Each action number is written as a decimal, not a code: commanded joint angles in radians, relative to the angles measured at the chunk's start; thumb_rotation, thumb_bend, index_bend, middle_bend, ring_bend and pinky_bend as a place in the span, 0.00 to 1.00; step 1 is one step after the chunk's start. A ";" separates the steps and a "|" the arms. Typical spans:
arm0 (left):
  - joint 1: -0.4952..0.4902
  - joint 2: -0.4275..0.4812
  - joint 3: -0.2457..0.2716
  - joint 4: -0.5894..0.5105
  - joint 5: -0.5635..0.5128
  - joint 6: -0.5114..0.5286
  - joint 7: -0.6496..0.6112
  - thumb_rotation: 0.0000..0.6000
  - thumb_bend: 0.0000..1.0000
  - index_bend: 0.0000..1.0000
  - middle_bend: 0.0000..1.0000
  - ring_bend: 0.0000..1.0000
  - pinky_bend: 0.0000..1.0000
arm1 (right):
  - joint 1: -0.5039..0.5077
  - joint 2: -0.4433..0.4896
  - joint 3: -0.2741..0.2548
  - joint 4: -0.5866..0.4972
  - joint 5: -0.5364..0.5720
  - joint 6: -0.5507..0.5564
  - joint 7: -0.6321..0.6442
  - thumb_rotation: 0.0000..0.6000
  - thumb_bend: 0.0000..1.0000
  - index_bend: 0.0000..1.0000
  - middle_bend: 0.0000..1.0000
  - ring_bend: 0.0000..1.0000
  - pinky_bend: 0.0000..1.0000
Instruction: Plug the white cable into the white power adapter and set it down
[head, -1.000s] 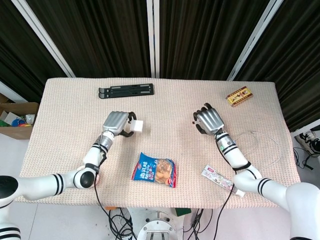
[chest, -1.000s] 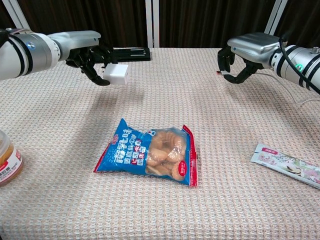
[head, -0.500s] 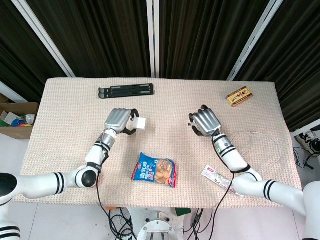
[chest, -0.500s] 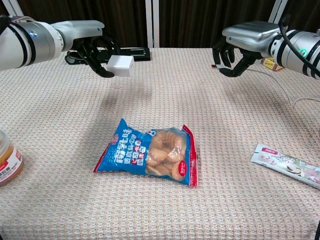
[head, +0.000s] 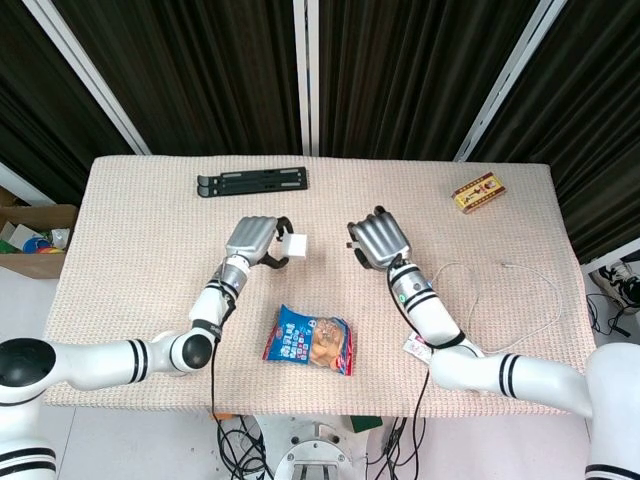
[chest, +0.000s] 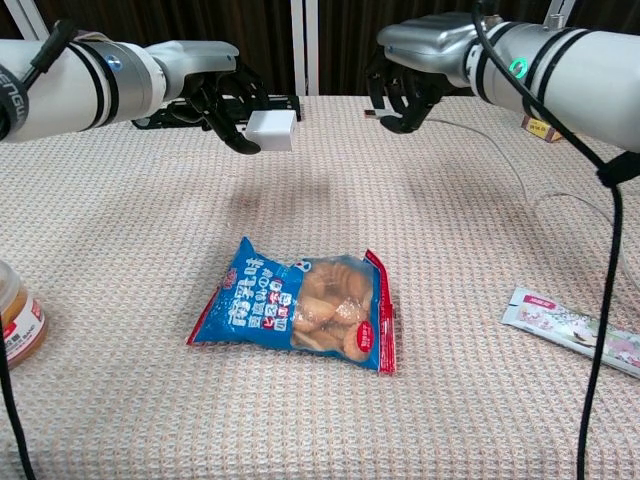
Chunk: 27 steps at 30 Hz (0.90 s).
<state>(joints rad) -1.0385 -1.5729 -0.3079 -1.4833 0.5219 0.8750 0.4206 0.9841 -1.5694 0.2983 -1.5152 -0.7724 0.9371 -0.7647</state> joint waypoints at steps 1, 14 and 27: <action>-0.003 0.010 -0.012 -0.008 -0.011 -0.017 -0.020 1.00 0.37 0.53 0.45 0.76 0.95 | 0.046 -0.048 0.010 -0.005 0.066 0.046 -0.058 1.00 0.88 0.56 0.61 0.46 0.29; -0.029 0.026 0.004 -0.023 -0.026 -0.011 -0.006 1.00 0.37 0.53 0.45 0.76 0.95 | 0.117 -0.137 0.005 0.040 0.145 0.112 -0.123 1.00 0.88 0.56 0.61 0.47 0.30; -0.058 0.026 0.012 -0.042 -0.045 0.017 0.021 1.00 0.37 0.52 0.46 0.76 0.95 | 0.141 -0.146 0.008 0.057 0.171 0.120 -0.122 1.00 0.88 0.56 0.62 0.47 0.30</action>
<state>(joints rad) -1.0964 -1.5470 -0.2962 -1.5257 0.4771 0.8916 0.4411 1.1243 -1.7157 0.3066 -1.4582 -0.6020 1.0567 -0.8860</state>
